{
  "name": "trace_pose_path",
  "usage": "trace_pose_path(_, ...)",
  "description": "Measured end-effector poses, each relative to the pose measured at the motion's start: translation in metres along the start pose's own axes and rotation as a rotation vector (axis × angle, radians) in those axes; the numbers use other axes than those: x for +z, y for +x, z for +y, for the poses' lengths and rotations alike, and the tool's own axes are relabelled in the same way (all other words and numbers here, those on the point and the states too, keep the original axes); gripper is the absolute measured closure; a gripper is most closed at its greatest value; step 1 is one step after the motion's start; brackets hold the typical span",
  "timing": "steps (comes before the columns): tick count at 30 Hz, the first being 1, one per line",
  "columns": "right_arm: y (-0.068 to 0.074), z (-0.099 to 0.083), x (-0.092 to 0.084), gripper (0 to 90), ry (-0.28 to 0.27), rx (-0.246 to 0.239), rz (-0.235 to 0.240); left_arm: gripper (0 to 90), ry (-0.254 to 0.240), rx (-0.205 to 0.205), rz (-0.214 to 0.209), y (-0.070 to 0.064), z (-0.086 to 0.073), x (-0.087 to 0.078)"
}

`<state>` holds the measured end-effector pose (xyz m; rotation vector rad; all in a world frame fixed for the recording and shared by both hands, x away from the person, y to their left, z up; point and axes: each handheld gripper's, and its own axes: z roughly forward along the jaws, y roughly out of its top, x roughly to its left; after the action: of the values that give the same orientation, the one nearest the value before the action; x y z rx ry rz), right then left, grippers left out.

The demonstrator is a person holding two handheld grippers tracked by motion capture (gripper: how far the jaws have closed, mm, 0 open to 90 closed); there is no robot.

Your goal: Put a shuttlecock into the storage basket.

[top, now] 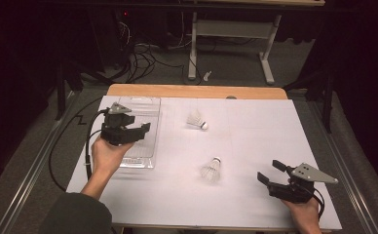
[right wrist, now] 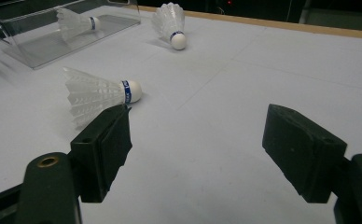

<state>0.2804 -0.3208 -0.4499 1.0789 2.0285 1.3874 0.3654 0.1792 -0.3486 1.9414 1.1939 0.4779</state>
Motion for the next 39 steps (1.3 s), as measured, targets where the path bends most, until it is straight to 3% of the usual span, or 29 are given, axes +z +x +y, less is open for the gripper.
trace_pose_path(18, 0.0, 0.0, 0.0, 23.9, 0.0, 0.003, 0.0, 37.1, -0.07, -0.024, -0.023, -0.001, -0.016, -0.013)
trace_pose_path(39, -0.001, 0.0, 0.001, 23.9, 0.001, 0.006, -0.001, 36.4, -0.104, -0.01, -0.045, -0.007, -0.035, -0.017)
